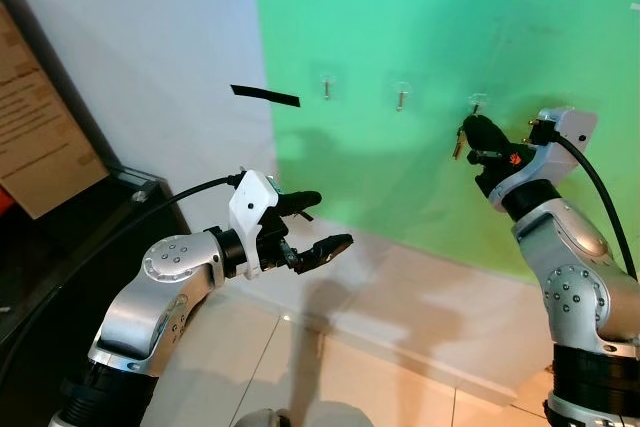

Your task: Hang keys on a hook

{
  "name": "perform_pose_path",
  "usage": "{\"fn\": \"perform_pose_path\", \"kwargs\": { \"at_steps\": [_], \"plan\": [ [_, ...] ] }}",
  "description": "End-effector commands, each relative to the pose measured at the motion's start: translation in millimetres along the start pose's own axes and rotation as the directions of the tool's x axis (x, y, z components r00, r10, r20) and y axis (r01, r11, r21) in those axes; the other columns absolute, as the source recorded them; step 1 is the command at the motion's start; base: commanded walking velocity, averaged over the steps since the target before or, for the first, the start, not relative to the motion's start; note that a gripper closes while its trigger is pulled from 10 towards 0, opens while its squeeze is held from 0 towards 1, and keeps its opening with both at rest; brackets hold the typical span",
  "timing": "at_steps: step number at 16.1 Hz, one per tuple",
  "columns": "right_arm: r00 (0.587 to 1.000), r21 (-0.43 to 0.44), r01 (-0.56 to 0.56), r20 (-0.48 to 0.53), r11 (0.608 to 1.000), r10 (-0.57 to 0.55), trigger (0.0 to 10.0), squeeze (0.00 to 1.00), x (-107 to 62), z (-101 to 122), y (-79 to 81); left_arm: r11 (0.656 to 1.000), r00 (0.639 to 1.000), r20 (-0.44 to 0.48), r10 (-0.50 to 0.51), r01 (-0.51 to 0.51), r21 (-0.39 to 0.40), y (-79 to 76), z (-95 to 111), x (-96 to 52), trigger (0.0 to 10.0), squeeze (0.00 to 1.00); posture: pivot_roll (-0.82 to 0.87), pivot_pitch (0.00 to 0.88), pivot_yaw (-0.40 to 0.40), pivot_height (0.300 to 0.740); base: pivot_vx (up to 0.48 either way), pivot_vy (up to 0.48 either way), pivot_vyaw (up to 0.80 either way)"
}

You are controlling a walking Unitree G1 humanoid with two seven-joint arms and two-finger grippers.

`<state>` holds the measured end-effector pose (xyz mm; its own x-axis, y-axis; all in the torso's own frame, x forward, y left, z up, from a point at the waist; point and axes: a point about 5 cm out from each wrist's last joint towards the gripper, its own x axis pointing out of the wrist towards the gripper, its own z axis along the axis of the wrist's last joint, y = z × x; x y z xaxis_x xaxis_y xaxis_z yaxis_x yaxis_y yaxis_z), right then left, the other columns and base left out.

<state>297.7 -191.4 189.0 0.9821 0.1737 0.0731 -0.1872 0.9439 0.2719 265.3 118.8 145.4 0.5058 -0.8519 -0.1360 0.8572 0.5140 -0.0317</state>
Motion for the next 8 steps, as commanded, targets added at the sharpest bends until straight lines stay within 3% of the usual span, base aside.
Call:
{"fn": "perform_pose_path", "kwargs": {
  "at_steps": [1, 5, 8],
  "plan": [
    [0.993, 0.019, 0.115, 0.004, 0.993, -0.115, 10.0, 0.0, -4.8, 2.5, -20.4, 1.0, 1.0, -0.001, -0.015, 0.015, 0.02, 0.2, 5.1, 0.8, 10.0, 0.0, -0.05, 0.0, 0.055, 0.74, 0.0, 0.0, 0.0],
    [1.0, 0.078, 0.025, 0.002, 0.997, -0.025, 10.0, 0.0, -11.3, 3.6, -16.6, 1.0, 1.0, -0.002, -0.02, 0.02, 0.021, 0.3, 5.2, 0.8, 10.0, 0.0, -0.06, 0.0, 0.062, 0.74, 0.0, 0.0, 0.0],
    [0.999, 0.139, 0.032, 0.013, 0.99, -0.034, 10.0, 0.0, -13.5, 3.3, -17.5, 0.999, 1.0, -0.001, -0.027, 0.027, 0.022, 0.6, 5.1, 1.5, 10.0, 0.0, -0.07, 0.0, 0.064, 0.74, 0.0, 0.0, 0.0]
  ]
}}
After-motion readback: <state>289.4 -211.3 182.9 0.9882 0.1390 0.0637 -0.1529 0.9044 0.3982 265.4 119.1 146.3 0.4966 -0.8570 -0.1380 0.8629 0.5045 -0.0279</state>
